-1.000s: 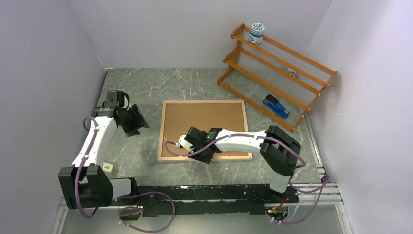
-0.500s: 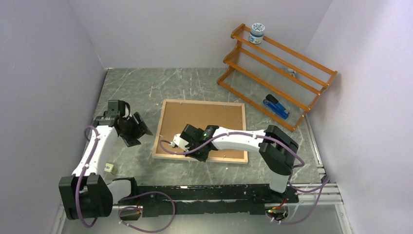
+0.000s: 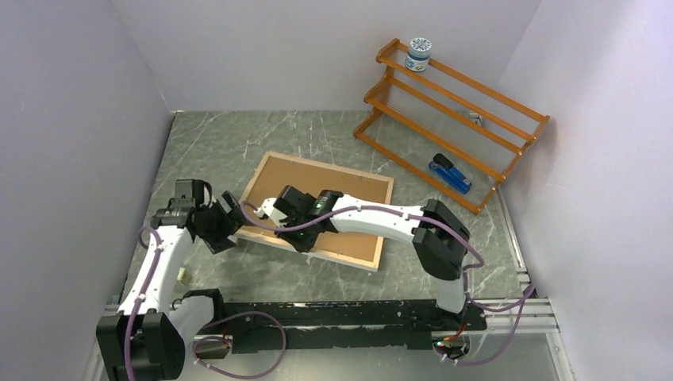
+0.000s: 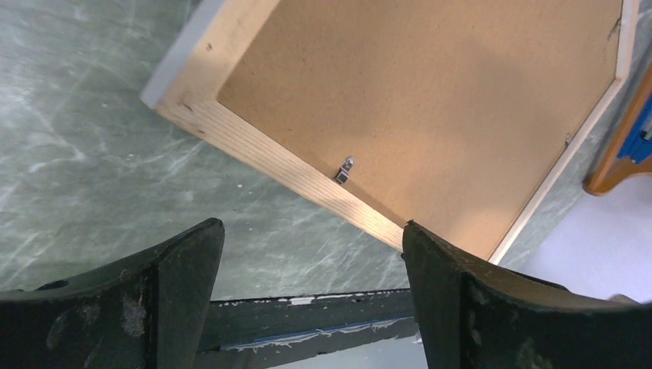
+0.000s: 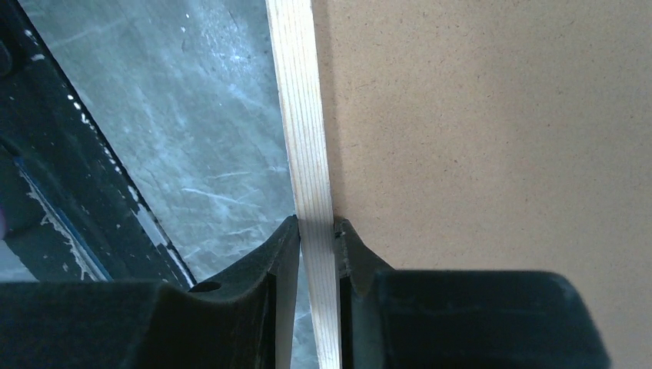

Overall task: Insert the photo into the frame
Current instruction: Turn over the photo frame at the center of the board.

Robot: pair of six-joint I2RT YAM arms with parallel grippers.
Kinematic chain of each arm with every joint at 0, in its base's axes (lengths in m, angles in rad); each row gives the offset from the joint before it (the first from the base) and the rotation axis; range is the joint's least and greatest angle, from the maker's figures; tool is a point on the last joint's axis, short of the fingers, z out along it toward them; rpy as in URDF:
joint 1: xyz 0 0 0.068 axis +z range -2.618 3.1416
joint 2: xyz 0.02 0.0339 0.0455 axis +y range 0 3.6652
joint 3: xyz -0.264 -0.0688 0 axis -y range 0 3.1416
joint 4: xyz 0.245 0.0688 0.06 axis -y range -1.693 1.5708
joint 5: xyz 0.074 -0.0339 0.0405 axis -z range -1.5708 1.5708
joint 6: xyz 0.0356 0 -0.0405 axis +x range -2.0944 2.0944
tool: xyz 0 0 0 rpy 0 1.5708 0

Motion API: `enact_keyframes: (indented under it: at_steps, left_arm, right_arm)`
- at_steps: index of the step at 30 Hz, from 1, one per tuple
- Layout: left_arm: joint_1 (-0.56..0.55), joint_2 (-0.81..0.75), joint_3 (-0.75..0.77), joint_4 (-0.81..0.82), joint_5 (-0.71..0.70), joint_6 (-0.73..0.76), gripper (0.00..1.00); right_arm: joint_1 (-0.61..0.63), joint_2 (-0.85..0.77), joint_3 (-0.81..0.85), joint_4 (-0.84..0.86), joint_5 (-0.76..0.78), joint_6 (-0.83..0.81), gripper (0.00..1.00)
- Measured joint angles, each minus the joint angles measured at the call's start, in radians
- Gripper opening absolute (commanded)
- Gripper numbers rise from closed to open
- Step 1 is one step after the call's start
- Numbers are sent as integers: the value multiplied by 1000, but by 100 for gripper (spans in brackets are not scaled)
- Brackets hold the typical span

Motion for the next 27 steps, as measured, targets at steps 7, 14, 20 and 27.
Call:
enact_keyframes:
  at_steps: [7,14,20,27]
  left_arm:
    - [0,0,-124,151,94,-54,90]
    - [0,-1,-246,423,163,-138,84]
    - [0,-2,-340,605,160,-221,66]
    - [2,-73,-369,662,109,-269,44]
  right_arm:
    - [0,25,75,-23,-17,55,0]
    - [-3,29,108,-19,-48,106,0]
    - [-29,34,109,2,-106,158,1]
    - [-46,53,146,18,-132,201,5]
